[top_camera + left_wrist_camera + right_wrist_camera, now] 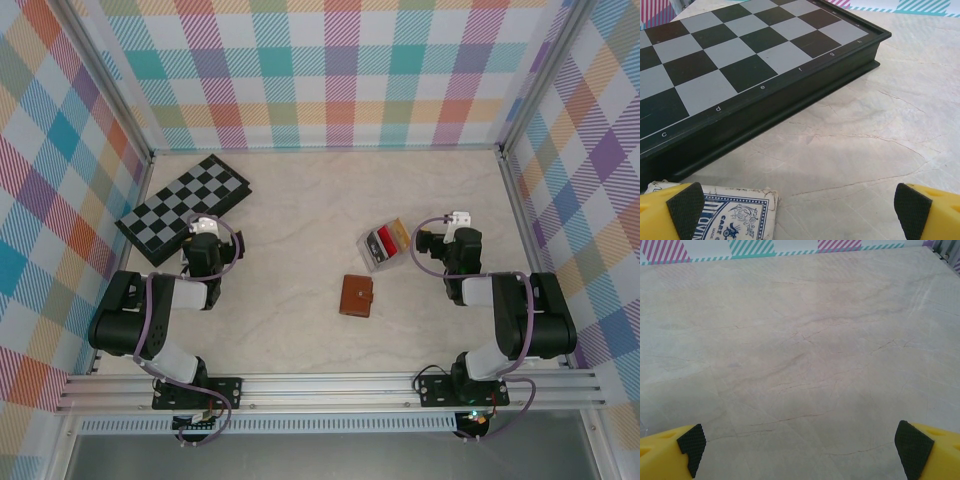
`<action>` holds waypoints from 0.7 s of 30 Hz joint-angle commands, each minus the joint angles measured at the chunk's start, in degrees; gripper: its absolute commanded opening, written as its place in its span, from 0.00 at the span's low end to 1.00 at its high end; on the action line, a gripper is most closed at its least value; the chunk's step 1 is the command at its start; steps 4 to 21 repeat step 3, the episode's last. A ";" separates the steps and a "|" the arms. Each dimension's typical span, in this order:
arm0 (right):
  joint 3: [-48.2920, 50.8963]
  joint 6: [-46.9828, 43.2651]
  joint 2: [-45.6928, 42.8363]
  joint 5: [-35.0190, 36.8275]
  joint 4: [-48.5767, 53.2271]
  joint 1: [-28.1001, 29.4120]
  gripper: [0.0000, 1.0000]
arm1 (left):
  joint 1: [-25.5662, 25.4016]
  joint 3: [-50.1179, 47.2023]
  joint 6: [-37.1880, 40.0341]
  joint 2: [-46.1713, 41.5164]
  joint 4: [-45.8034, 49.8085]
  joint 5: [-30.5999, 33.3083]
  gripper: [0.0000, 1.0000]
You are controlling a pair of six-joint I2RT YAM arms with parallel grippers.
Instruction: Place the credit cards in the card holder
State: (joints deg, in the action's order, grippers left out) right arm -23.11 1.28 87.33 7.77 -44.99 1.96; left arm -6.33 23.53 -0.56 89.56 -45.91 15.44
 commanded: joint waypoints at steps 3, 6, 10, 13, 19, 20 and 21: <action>0.00 0.49 0.03 -1.44 -2.20 -0.23 1.00 | 0.55 -0.47 0.56 0.00 -2.31 -0.73 1.00; 0.00 0.49 0.03 -1.44 -2.20 -0.23 1.00 | 0.55 -0.47 0.56 0.00 -2.31 -0.73 1.00; 0.00 0.49 0.03 -1.44 -2.20 -0.23 1.00 | 0.55 -0.47 0.56 0.00 -2.31 -0.73 1.00; 0.00 0.49 0.03 -1.44 -2.20 -0.23 1.00 | 0.55 -0.47 0.56 0.00 -2.31 -0.73 1.00; 0.00 0.49 0.03 -1.44 -2.20 -0.23 1.00 | 0.55 -0.47 0.56 0.00 -2.31 -0.73 1.00; 0.00 0.49 0.03 -1.44 -2.20 -0.23 1.00 | 0.55 -0.47 0.56 0.00 -2.31 -0.73 1.00; 0.00 0.49 0.03 -1.44 -2.20 -0.23 1.00 | 0.55 -0.47 0.56 0.00 -2.31 -0.73 1.00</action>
